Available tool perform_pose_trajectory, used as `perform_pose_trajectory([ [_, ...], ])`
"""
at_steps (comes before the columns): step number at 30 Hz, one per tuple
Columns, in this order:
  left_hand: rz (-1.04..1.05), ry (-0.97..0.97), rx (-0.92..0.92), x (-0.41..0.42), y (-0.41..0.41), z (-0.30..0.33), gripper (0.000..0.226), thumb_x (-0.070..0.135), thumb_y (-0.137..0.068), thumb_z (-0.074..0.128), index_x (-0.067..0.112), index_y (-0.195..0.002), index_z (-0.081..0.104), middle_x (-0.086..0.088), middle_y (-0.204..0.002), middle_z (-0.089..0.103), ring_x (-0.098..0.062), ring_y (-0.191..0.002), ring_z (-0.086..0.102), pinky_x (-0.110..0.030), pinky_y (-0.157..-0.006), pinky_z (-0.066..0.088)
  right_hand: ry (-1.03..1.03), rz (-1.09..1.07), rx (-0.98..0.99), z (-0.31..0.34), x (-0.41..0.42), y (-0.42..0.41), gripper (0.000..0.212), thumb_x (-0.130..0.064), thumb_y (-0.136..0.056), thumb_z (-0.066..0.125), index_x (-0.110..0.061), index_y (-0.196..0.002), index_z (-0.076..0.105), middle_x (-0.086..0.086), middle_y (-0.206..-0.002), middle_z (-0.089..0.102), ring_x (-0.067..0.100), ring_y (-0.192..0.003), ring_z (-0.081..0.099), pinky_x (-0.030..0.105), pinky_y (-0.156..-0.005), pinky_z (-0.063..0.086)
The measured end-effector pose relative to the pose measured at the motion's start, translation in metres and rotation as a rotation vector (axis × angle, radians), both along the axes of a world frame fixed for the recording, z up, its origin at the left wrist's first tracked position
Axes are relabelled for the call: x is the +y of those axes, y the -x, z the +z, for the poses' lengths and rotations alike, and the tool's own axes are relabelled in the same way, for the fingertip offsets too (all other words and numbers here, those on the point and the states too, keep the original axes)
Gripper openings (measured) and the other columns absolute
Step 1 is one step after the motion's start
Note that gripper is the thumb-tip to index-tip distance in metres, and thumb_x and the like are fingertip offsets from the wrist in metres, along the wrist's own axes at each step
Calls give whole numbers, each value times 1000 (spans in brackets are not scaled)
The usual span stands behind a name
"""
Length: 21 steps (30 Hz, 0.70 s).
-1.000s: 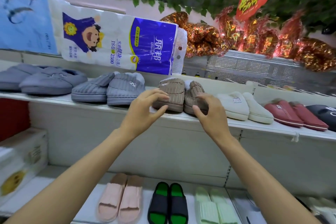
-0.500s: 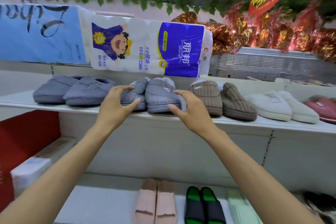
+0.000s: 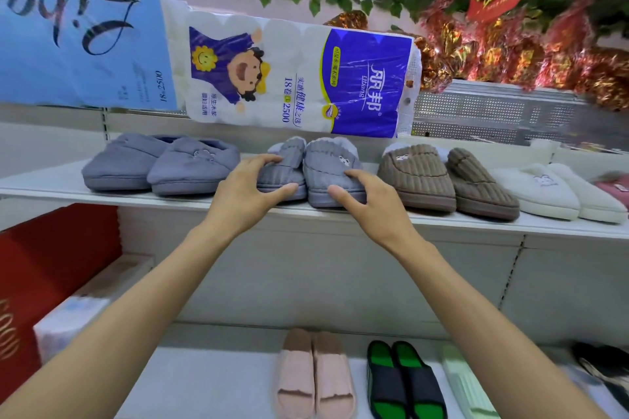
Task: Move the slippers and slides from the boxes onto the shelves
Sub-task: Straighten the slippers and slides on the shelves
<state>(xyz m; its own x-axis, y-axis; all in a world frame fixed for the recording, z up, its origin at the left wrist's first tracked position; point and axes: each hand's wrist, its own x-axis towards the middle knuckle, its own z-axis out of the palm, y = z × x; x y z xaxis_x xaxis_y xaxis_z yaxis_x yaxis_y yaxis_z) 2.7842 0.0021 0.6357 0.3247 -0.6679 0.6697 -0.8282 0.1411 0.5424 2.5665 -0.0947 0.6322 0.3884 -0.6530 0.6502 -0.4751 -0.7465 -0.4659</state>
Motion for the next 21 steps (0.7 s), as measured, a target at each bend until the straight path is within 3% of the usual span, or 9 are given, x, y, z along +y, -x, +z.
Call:
perform_pose_trajectory([
  [11, -33, -14, -33, -10, -8, -2, 61, 61, -81, 70, 36, -134, 54, 9, -138, 54, -10, -126, 52, -24, -94, 38, -90, -15, 116, 13, -8, -10, 55, -47, -96, 57, -13, -138, 54, 7, -138, 58, 23, -126, 53, 37, -108, 39],
  [16, -88, -54, -68, 1, -7, 1, 65, 61, -83, 69, 33, -138, 50, 7, -142, 52, -13, -130, 49, -32, -104, 41, -118, -36, 119, 16, -3, -11, 54, -45, -95, 60, -14, -139, 53, 6, -139, 57, 22, -128, 52, 36, -109, 39],
  [19, -120, 18, -174, 28, -17, 3, 57, 52, -88, 67, 32, -138, 50, 12, -140, 53, -7, -128, 49, -28, -103, 42, 21, -52, 45, 18, 18, -25, 52, -34, -95, 62, -11, -140, 51, 6, -144, 53, 21, -136, 46, 35, -112, 36],
  [21, -92, 131, -201, 46, -34, 7, 48, 37, -91, 68, 29, -136, 54, 12, -137, 55, -5, -125, 50, -21, -103, 40, 142, 48, -2, 21, 42, -46, 47, -30, -95, 62, -11, -137, 53, 5, -143, 54, 19, -138, 43, 35, -114, 34],
])
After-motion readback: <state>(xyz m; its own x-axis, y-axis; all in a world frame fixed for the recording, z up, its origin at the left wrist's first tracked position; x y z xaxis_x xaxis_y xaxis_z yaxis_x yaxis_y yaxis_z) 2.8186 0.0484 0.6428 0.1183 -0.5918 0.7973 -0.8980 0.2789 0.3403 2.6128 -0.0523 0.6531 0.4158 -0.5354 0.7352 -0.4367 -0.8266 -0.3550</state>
